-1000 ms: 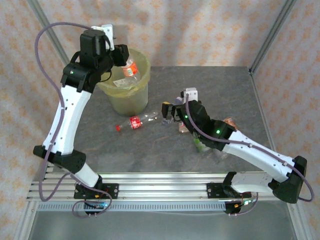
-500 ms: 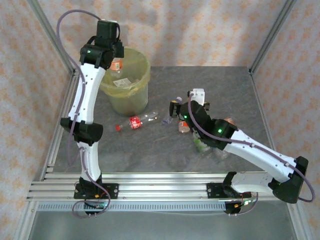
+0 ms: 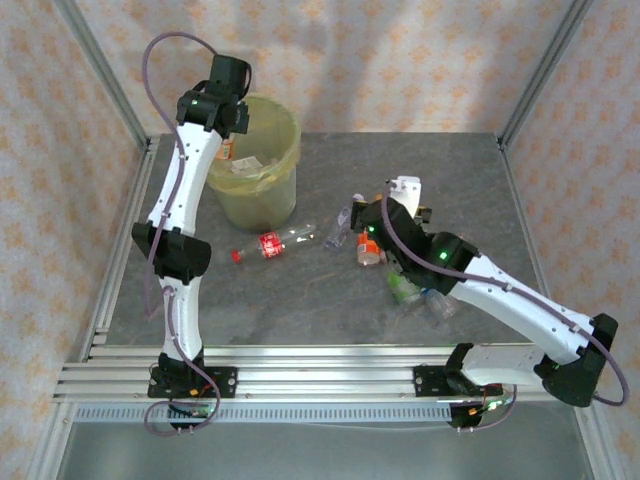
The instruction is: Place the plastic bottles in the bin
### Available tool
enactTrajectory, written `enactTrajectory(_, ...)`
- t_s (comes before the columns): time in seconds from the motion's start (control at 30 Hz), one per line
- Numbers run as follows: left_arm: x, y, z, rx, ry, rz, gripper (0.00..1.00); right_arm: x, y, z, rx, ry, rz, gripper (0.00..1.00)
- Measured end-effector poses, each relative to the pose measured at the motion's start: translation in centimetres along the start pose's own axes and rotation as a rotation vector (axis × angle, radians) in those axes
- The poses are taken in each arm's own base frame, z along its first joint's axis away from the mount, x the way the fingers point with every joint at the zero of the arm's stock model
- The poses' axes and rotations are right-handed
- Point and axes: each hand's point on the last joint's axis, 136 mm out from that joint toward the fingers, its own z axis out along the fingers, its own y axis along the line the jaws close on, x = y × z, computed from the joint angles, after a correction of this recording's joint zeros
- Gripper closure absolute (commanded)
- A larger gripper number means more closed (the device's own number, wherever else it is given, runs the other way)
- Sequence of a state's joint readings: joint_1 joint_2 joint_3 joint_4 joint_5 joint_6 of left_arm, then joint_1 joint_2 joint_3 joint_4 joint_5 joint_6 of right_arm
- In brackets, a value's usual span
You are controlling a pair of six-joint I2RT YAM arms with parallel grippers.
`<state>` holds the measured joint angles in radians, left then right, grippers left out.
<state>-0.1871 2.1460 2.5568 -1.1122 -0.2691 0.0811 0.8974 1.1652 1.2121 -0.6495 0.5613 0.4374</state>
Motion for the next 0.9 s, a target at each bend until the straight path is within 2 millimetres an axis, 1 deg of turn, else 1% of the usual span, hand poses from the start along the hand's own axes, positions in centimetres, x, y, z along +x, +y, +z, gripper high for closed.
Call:
enactTrajectory(0.13, 0.9, -0.8, 1.6, 0.000, 0.037, 0.026, 0.85, 0.7, -1.5, 0.3, 0.052, 0.032, 0.017, 0.01)
enactTrajectory(0.3, 3.1, -2.0, 4.2, 0.002, 0.121, 0.082, 0.85, 1.3, -2.8, 0.4, 0.094, 0.061, 0.032, 0.01)
enactTrajectory(0.43, 4.8, -2.9, 5.9, 0.004, 0.182, 0.112, 0.79, 2.0, -4.0, 0.4, 0.135, 0.091, 0.036, 0.01)
enactTrajectory(0.53, 5.7, -3.3, 6.9, 0.004, 0.214, 0.127, 0.74, 2.8, -5.5, 0.7, 0.182, 0.132, 0.045, 0.01)
enactTrajectory(0.63, 6.2, -3.6, 7.4, 0.005, 0.231, 0.137, 0.63, 4.0, -6.8, 1.2, 0.215, 0.181, 0.057, 0.01)
enactTrajectory(0.67, 6.3, -3.6, 7.5, 0.005, 0.233, 0.138, 0.59, 4.8, -7.1, 1.6, 0.222, 0.210, 0.058, 0.01)
enactTrajectory(0.77, 6.6, -3.4, 7.5, -0.009, 0.246, 0.151, 0.44, 7.3, -8.1, 2.5, 0.241, 0.297, 0.063, 0.01)
enactTrajectory(0.8, 6.7, -3.2, 7.4, -0.016, 0.252, 0.158, 0.40, 8.1, -8.4, 2.8, 0.247, 0.327, 0.063, 0.01)
enactTrajectory(0.9, 7.1, -2.9, 7.3, -0.030, 0.268, 0.172, 0.36, 10.7, -8.9, 3.5, 0.258, 0.416, 0.056, 0.01)
